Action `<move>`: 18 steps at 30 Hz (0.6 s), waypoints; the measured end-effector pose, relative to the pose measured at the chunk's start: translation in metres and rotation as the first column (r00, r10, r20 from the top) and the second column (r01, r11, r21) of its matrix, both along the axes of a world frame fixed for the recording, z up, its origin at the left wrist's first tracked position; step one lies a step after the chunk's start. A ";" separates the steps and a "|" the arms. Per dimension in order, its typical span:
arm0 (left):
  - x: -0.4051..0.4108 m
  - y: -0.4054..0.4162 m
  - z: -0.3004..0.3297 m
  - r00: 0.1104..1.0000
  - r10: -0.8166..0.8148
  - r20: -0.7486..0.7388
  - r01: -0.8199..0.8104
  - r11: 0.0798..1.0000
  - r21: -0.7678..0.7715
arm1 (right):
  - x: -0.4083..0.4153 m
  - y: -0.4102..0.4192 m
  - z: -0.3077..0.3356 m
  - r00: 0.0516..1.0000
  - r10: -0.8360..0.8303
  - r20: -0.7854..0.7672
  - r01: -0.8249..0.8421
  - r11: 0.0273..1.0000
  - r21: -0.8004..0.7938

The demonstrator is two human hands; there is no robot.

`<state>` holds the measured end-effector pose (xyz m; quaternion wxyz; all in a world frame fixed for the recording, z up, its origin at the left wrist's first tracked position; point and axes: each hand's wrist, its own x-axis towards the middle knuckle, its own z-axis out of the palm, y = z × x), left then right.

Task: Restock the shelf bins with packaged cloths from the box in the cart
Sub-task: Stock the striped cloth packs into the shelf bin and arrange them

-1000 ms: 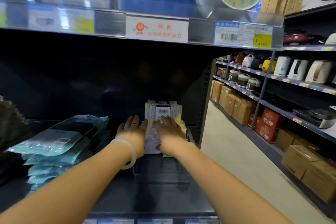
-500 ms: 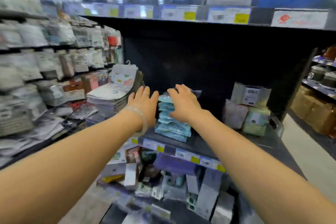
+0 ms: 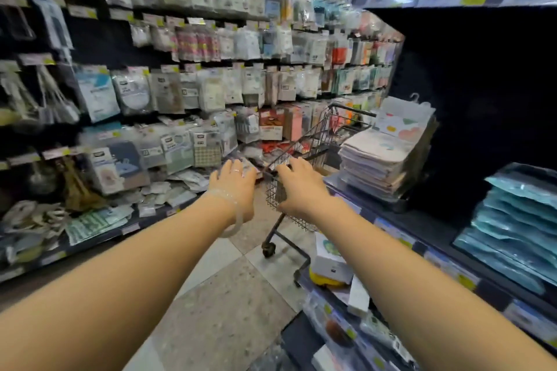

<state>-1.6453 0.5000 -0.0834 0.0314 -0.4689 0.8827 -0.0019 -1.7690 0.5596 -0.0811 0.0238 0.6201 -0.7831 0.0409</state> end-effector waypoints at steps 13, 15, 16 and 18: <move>-0.040 -0.228 -0.047 0.998 0.012 0.055 -0.016 0.997 0.072 | -0.036 -0.243 -0.059 0.995 0.091 0.049 -0.095 0.992 0.080; -0.058 -0.256 -0.053 0.998 -0.020 0.061 0.015 0.996 0.082 | -0.054 -0.269 -0.068 0.996 0.074 0.055 -0.079 0.992 0.102; -0.068 -0.269 -0.056 0.997 -0.037 0.069 0.031 0.996 0.087 | -0.064 -0.280 -0.072 0.997 0.059 0.058 -0.065 0.991 0.115; -0.089 -0.295 -0.062 0.994 -0.070 0.081 0.061 0.992 0.108 | -0.086 -0.303 -0.080 0.998 0.017 0.068 -0.026 0.990 0.140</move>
